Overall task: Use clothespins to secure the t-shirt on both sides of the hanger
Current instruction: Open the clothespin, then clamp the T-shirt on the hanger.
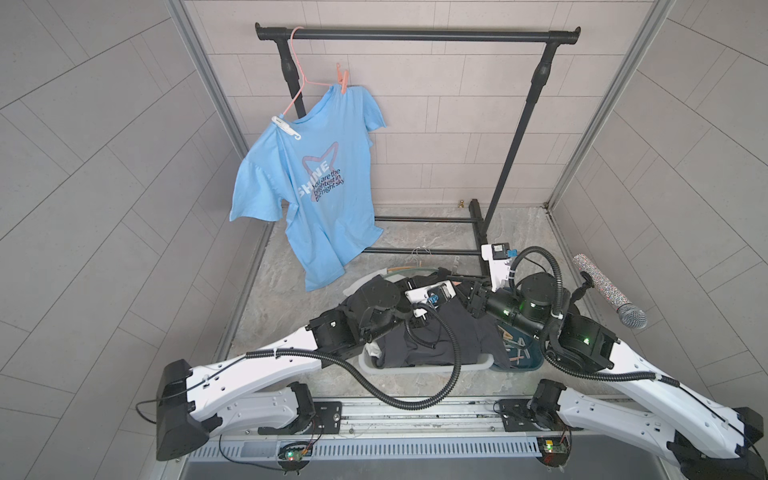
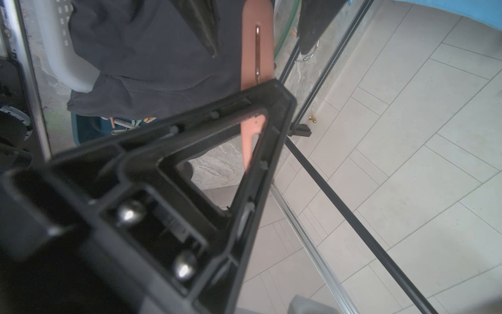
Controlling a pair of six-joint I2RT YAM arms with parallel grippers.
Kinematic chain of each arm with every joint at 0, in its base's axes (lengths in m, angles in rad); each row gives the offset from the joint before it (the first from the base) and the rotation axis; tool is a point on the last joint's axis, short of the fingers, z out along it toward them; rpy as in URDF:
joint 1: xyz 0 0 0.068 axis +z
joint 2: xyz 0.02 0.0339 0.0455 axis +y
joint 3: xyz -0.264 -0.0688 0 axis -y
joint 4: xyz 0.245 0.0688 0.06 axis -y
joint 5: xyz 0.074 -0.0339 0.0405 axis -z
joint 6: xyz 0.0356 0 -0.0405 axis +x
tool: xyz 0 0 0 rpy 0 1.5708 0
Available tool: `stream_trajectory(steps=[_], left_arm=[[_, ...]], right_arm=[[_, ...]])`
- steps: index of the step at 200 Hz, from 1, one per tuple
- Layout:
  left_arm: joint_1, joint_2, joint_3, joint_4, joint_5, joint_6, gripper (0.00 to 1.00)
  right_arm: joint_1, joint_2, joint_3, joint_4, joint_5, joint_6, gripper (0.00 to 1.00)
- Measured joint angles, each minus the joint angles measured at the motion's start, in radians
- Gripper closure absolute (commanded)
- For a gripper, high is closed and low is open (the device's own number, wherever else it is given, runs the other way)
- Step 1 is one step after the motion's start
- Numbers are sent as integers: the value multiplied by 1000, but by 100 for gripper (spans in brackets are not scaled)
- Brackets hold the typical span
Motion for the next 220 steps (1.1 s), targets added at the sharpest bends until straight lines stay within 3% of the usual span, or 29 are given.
stream_trajectory(steps=[28,43,64,92,131,167,220], left_arm=[[21,-11,11,-35,17,-65,27],[91,-34,16,-48,69,-138,27],[330,-85,14,-35,191,-307,27],[669,-123,-2,7,308,-534,26],[935,-84,-91,79,450,-756,26],[1025,-17,-152,108,531,-883,26],[1034,-73,-155,113,536,-883,27]], right_arm=[[-2,14,23,-20,68,-134,100],[-16,40,50,-18,76,-238,100],[-48,102,94,-1,41,-402,100],[-79,207,115,54,-107,-665,100],[-79,396,186,51,-354,-1044,100],[-79,632,355,-62,-487,-1405,100],[-81,967,649,-329,-594,-1774,100]])
